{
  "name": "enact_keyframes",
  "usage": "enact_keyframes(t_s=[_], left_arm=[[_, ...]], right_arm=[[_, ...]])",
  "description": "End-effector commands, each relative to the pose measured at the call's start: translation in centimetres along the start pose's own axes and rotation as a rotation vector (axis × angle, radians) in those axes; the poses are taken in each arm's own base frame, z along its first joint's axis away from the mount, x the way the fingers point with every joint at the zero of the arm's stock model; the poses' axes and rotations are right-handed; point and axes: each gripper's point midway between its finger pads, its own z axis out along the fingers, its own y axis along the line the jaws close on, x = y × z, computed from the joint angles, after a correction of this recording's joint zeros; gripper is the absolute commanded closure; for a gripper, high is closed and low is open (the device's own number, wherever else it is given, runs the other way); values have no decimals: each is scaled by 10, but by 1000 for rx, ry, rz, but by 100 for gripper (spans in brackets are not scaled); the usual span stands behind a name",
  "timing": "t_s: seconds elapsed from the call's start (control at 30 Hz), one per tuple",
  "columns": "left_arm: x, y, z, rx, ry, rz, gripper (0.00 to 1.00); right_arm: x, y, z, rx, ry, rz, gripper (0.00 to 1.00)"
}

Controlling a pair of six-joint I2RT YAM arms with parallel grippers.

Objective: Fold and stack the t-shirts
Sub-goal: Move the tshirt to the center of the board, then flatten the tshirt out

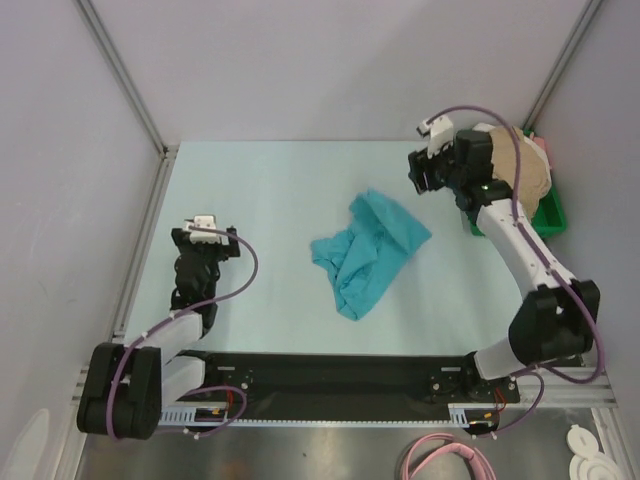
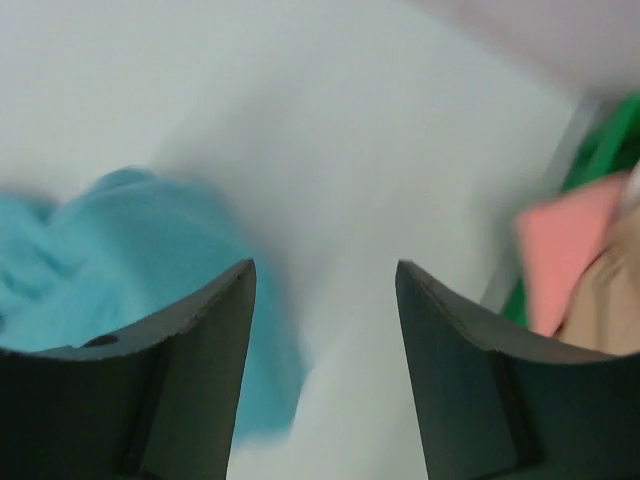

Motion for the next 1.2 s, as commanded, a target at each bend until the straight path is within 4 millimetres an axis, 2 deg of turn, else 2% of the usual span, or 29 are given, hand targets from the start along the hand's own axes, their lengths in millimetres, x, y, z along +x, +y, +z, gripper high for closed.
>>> enact_keyframes(t_s=[0.0,0.03,0.07,0.13,0.17,0.2,0.23,0.27,0.3,0.37,0.47,0.5,0.53,0.63,0.77,0.97,1.17], left_arm=[[3,-12,-5,109,56,77,0],[3,-16,-8,136,49,82,0],[3,-18,-11,155,41,103,0],[9,-31,-16,241,39,127,0],[8,-35,-17,265,20,147,0],[13,-39,-18,288,29,152,0],[14,-46,-19,330,29,155,1],[17,-47,-18,337,50,154,1],[17,-46,-13,329,63,151,0],[22,-42,-9,303,94,138,0],[21,-39,-6,293,101,137,0],[21,-39,-6,295,101,137,0],[21,-40,-7,297,97,139,0],[21,-39,-7,294,96,140,0],[22,-39,-7,293,101,140,0],[23,-38,-5,289,111,139,0],[22,-37,-4,278,113,134,0]], right_arm=[[55,8,6,-36,103,-30,37],[56,19,4,-73,90,-67,38],[70,31,3,-101,110,-98,39],[73,50,1,-144,109,-191,39],[78,75,3,-210,122,-226,42],[84,89,3,-258,132,-246,43],[97,100,5,-304,166,-285,44],[101,122,7,-357,173,-320,47],[116,132,8,-382,200,-342,48],[129,155,15,-422,219,-392,50],[140,173,22,-457,259,-425,49],[152,182,27,-480,298,-440,50],[152,186,29,-492,310,-449,50],[169,198,31,-535,368,-483,50],[188,203,30,-547,417,-526,49],[186,238,11,-645,391,-568,47],[189,263,2,-698,388,-623,47]])
